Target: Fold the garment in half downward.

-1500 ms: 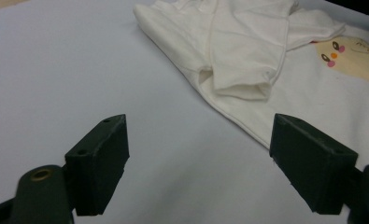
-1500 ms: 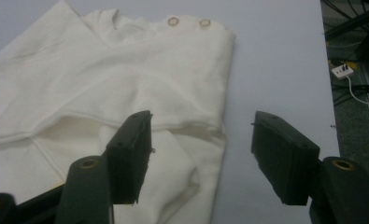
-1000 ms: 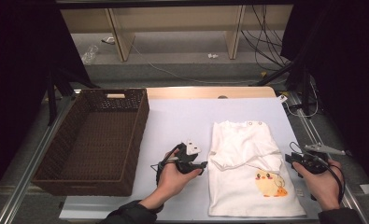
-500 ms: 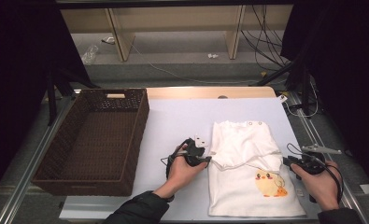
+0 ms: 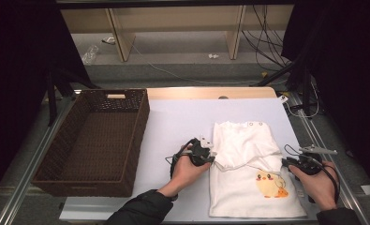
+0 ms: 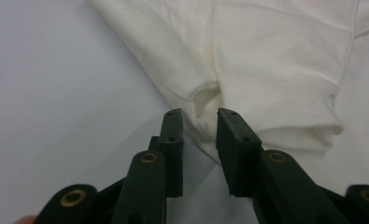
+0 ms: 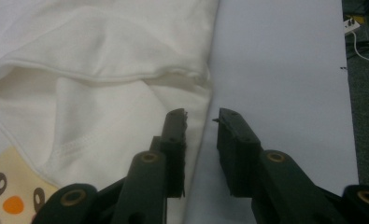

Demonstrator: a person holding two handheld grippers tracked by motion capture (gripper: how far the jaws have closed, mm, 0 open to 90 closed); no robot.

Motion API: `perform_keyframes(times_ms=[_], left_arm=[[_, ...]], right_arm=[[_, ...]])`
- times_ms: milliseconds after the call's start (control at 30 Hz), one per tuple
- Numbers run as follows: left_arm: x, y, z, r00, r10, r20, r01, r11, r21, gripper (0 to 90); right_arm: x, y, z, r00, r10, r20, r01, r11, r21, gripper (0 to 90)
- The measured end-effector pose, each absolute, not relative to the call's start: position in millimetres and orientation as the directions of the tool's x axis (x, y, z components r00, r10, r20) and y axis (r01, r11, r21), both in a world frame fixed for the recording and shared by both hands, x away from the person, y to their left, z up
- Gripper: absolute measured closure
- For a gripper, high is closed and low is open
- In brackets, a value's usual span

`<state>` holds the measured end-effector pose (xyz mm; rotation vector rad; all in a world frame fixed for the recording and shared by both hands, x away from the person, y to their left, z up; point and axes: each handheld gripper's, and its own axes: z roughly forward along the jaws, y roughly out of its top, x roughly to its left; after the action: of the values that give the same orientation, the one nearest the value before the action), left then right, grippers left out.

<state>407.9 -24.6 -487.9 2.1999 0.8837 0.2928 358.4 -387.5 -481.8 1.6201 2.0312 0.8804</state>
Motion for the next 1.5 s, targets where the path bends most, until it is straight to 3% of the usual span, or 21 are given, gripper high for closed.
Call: perform_keyframes(times_ms=[200, 367, 500, 767, 933, 1500], left_arm=[[407.4, -24.0, -487.5, 0.736, 0.673, -0.072, 0.516, -0.489, 0.703, 74.3], [410.6, -23.5, -486.7, 0.724, 0.685, -0.083, 0.534, -0.480, 0.696, 66.5], [409.4, -27.1, -486.3, 0.729, 0.682, -0.059, 0.522, -0.498, 0.693, 69.8], [404.8, -31.7, -486.2, 0.717, 0.692, -0.085, 0.545, -0.480, 0.688, 88.7], [405.1, -29.0, -486.2, 0.691, 0.712, -0.123, 0.575, -0.438, 0.691, 89.9], [401.5, -13.3, -477.8, 0.666, 0.734, -0.130, 0.573, -0.393, 0.719, 90.0]], right_arm=[[358.7, -387.8, -482.3, -0.237, 0.966, 0.104, 0.724, 0.105, 0.682, 78.5], [358.7, -386.0, -482.5, -0.242, 0.965, 0.105, 0.724, 0.107, 0.681, 83.5], [358.7, -385.9, -482.8, -0.244, 0.964, 0.104, 0.724, 0.110, 0.681, 84.7], [358.8, -384.5, -482.3, -0.246, 0.964, 0.106, 0.729, 0.112, 0.675, 88.0], [358.7, -385.1, -482.3, -0.246, 0.963, 0.110, 0.729, 0.109, 0.676, 88.1], [358.7, -382.3, -481.7, -0.237, 0.966, 0.102, 0.726, 0.106, 0.680, 88.6]])
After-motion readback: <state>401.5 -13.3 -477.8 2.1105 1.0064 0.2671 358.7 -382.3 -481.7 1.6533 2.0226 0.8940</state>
